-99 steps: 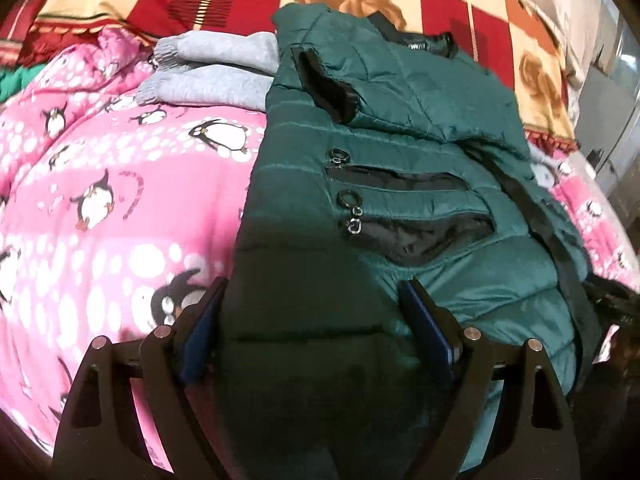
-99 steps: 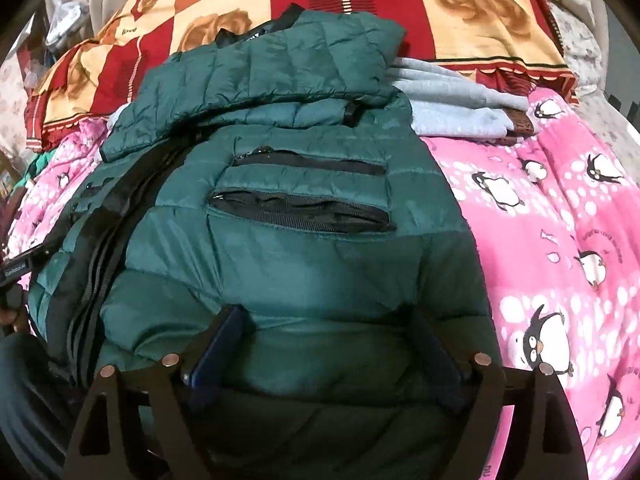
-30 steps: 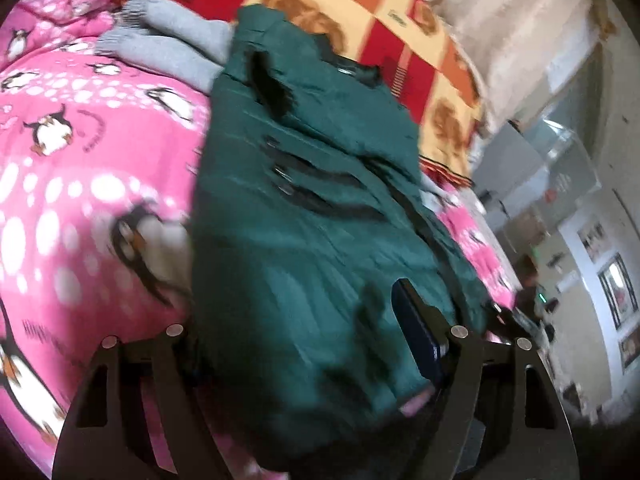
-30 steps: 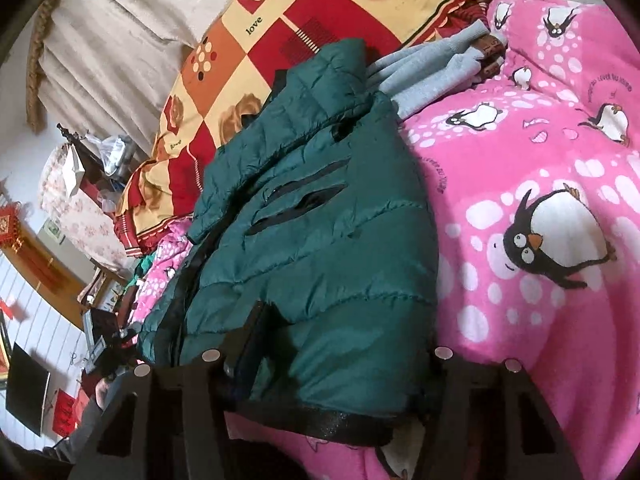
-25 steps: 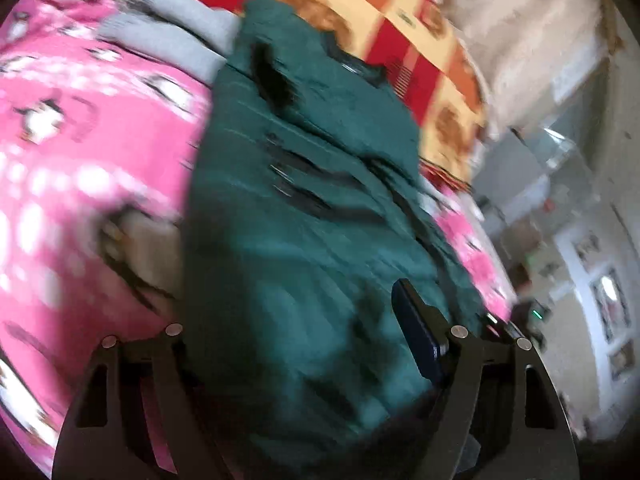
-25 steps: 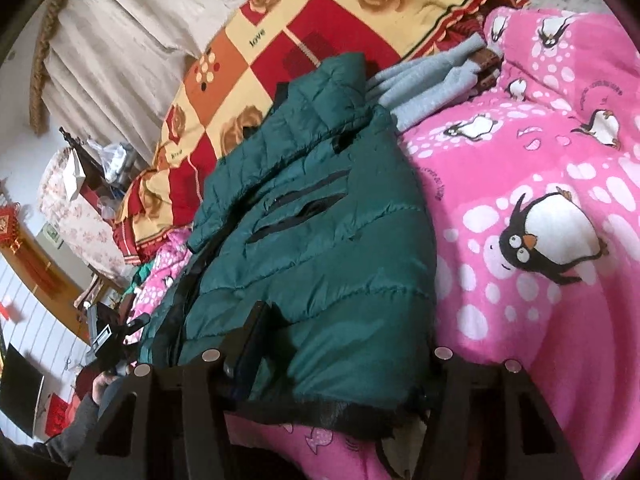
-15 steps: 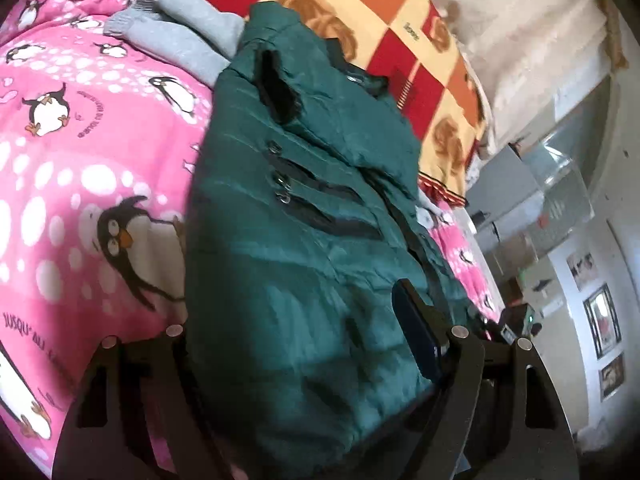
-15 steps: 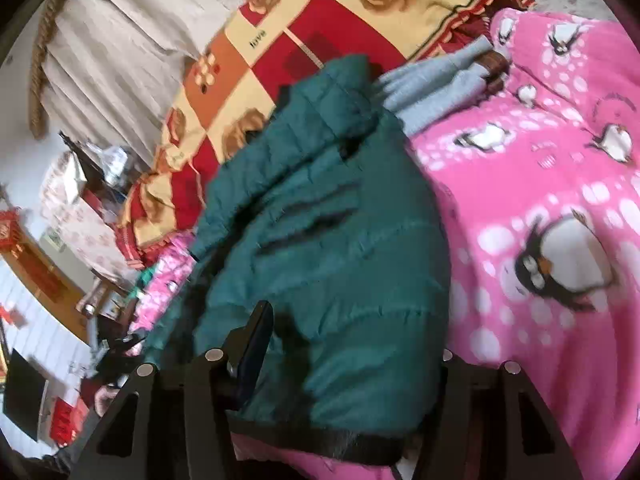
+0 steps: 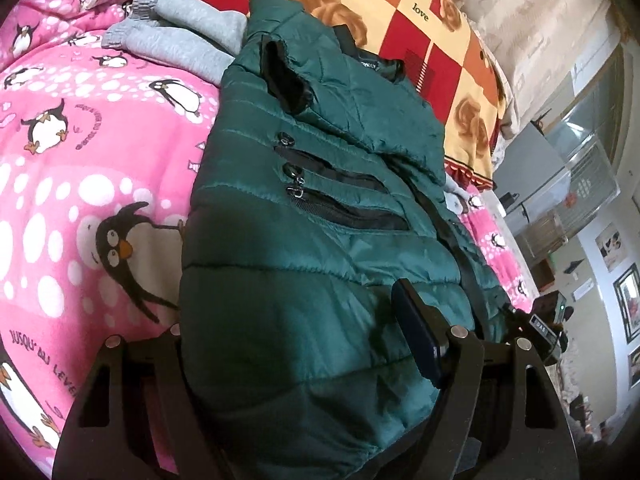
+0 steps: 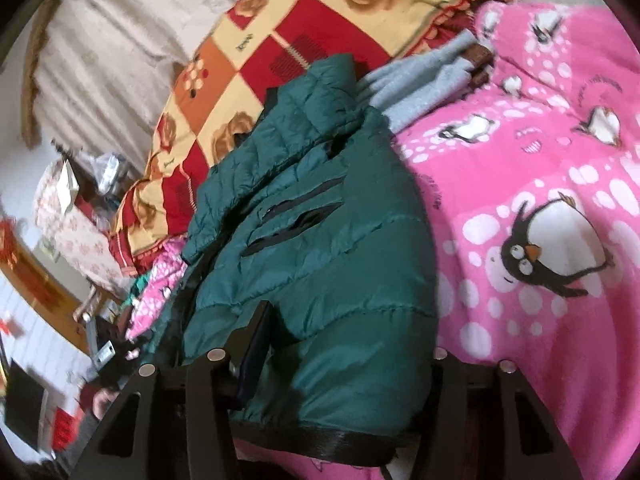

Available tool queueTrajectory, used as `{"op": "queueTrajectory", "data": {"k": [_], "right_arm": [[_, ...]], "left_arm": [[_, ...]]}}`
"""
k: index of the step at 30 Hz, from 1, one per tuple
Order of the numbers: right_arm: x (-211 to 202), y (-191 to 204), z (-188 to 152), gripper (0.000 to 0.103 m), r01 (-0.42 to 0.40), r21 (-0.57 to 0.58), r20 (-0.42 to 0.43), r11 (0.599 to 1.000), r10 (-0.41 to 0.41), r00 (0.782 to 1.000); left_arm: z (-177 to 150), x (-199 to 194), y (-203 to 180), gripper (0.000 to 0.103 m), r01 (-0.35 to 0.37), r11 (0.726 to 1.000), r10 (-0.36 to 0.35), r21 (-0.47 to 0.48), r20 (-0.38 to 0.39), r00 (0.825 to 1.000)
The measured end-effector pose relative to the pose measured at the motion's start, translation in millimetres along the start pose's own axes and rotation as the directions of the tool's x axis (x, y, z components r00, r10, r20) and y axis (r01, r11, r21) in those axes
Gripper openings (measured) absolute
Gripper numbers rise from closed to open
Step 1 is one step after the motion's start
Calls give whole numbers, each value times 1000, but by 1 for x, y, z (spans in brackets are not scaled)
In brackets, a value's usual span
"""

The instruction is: Fold large clothes

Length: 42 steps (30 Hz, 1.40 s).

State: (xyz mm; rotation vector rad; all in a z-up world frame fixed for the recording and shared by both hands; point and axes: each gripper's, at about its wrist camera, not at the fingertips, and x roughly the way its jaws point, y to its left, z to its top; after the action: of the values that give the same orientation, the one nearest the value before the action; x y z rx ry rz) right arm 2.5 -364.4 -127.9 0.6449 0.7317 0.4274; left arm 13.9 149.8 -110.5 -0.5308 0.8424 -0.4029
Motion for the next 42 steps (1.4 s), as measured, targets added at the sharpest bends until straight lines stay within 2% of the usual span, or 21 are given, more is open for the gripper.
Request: {"op": "queueTrajectory", "data": {"k": [4, 9, 11, 16, 18, 21, 22, 23, 24, 25, 26, 30, 34, 37, 42], "right_arm": [[0, 2, -2, 35, -6, -33, 3, 999, 6, 1000], [0, -3, -5, 35, -17, -18, 27, 1000, 17, 999], [-1, -6, -6, 35, -32, 4, 35, 999, 32, 999], [-1, -9, -3, 35, -47, 32, 15, 998, 47, 999], [1, -5, -2, 35, -21, 10, -1, 1000, 21, 1000], [1, 11, -5, 26, 45, -72, 9, 996, -44, 999], [0, 15, -6, 23, 60, -96, 14, 994, -59, 998], [-2, 21, -6, 22, 75, -124, 22, 989, -73, 997], [-7, 31, -5, 20, 100, -172, 36, 980, -96, 995], [-7, 31, -5, 19, 100, -172, 36, 980, -96, 995], [-10, 37, -4, 18, 115, -199, 42, 973, -109, 993], [-22, 58, -3, 16, 136, -287, 49, 948, -127, 991], [-29, 81, -9, 15, 180, -389, 47, 903, -176, 983], [-40, 88, -9, 15, 184, -386, 45, 904, -181, 982], [-77, 111, -10, 15, 114, -382, 79, 917, -90, 993]], "left_arm": [[0, 2, 2, 77, -11, 998, 12, -57, 12, 1000], [-3, 7, -9, 77, -88, 996, 88, -32, 11, 996], [-4, 8, -11, 77, -98, 995, 98, -30, 12, 995], [-4, 6, -1, 80, -38, 995, 41, -98, 36, 999], [-4, 4, 0, 80, -22, 992, 28, -121, 46, 999], [-3, 2, 0, 79, -20, 990, 28, -138, 54, 998], [-3, 1, 1, 74, -19, 988, 27, -151, 51, 998], [-3, -1, 2, 52, -27, 986, 36, -163, 53, 998], [-2, -3, 5, 37, -61, 981, 71, -185, 52, 996], [-2, -4, 9, 25, -72, 976, 83, -206, 46, 996], [-2, -6, 13, 18, -57, 972, 69, -228, 44, 997], [2, -22, 4, 16, -80, 976, 93, -202, 55, 994], [8, -39, -3, 16, -64, 981, 77, -183, 64, 995], [12, -61, -9, 16, -28, 985, 44, -170, 91, 995], [14, -103, -22, 16, 11, 988, 11, -151, 143, 990]]}}
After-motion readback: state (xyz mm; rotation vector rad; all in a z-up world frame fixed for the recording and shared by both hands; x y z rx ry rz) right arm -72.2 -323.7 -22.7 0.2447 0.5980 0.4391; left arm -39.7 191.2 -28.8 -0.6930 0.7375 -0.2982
